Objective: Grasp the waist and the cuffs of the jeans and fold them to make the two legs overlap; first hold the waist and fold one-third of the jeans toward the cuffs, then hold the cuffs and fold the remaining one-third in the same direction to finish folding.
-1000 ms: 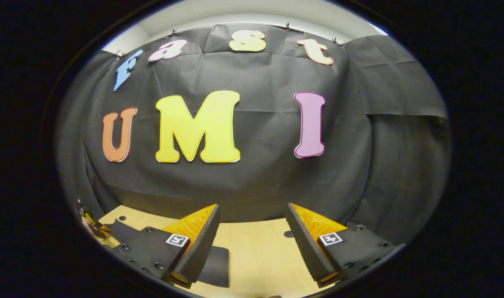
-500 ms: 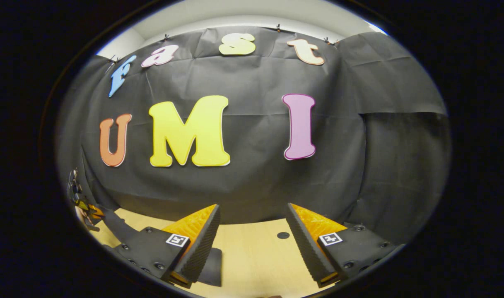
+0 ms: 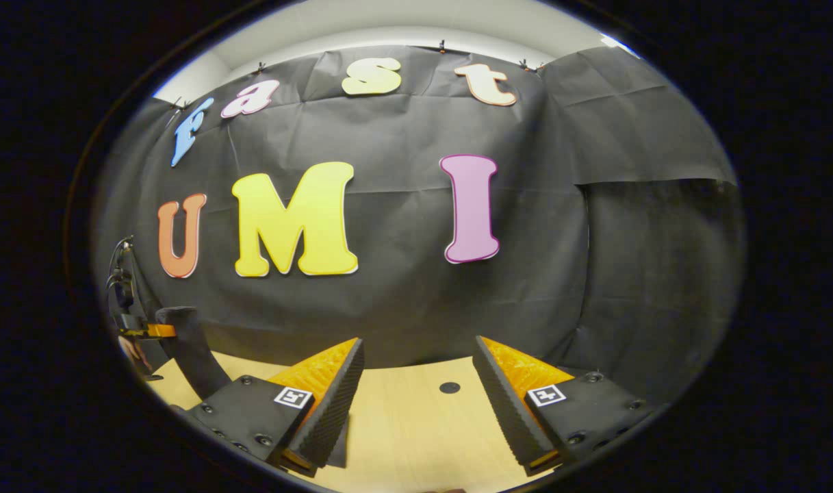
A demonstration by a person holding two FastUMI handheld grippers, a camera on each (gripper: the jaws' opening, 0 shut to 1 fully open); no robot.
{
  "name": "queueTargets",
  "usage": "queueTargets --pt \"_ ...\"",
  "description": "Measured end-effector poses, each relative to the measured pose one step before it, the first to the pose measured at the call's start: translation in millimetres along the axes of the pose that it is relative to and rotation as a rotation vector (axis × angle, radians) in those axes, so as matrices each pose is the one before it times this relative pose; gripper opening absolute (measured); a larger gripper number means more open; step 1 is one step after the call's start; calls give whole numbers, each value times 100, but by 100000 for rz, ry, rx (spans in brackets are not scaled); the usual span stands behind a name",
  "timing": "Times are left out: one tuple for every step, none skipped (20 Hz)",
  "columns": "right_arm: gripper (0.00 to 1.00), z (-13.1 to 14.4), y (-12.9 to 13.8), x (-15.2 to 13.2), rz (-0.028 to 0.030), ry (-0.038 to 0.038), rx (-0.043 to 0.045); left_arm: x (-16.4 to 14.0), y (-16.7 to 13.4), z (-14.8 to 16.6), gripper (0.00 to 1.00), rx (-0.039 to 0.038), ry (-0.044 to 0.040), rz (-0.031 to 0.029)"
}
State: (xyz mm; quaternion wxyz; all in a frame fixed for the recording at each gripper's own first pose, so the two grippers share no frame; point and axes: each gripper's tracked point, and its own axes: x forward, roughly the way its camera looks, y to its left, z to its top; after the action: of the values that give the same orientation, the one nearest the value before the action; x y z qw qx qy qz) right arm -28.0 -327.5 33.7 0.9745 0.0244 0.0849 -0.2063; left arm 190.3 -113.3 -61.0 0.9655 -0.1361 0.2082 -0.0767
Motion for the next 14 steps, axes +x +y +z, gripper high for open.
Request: queueTargets --pt "98 16 -610 -181 -783 -42 47 -146 -1388 -371 4 3862 -338 -2393" --pt "98 -123 -656 -65 -864 257 270 200 -1779 -284 4 2631 185 -2314" --pt "98 -100 -605 -130 -732 410 432 275 -1753 -916 4 3030 244 -2590" --pt "98 -115 -679 -214 -790 246 131 89 -1399 -819 4 2156 484 -2238" --pt "98 -65 -625 -174 -913 341 -339 303 -1785 -937 4 2053 774 -2861" --pt "98 -13 -637 -191 -944 -37 -604 224 -1307 -717 4 1511 829 -2358" --pt "98 6 -672 -186 -1233 68 -640 448 -1301 -1120 4 1193 658 -2148" --pt "98 13 -463 -259 -892 18 -547 301 -1680 -934 4 1605 1123 -1864" --pt "98 43 -511 -248 -1125 84 -809 94 -1814 -810 4 2291 1143 -1508" --pt "98 -82 -405 -155 -936 232 -521 387 -1379 -1011 5 3953 1551 -1485" --pt "98 -39 -372 -227 -802 233 32 242 -1209 -1072 5 4553 1235 -1833" --pt "98 -78 -408 -176 -953 136 186 534 -1291 -1256 4 4667 1980 -2308" --pt "98 -199 -286 -100 -637 379 220 674 -1003 -1757 5 3879 3216 -2370" --pt "98 -213 -195 -112 -676 403 -18 516 -901 -1589 5 3179 2988 -2278"
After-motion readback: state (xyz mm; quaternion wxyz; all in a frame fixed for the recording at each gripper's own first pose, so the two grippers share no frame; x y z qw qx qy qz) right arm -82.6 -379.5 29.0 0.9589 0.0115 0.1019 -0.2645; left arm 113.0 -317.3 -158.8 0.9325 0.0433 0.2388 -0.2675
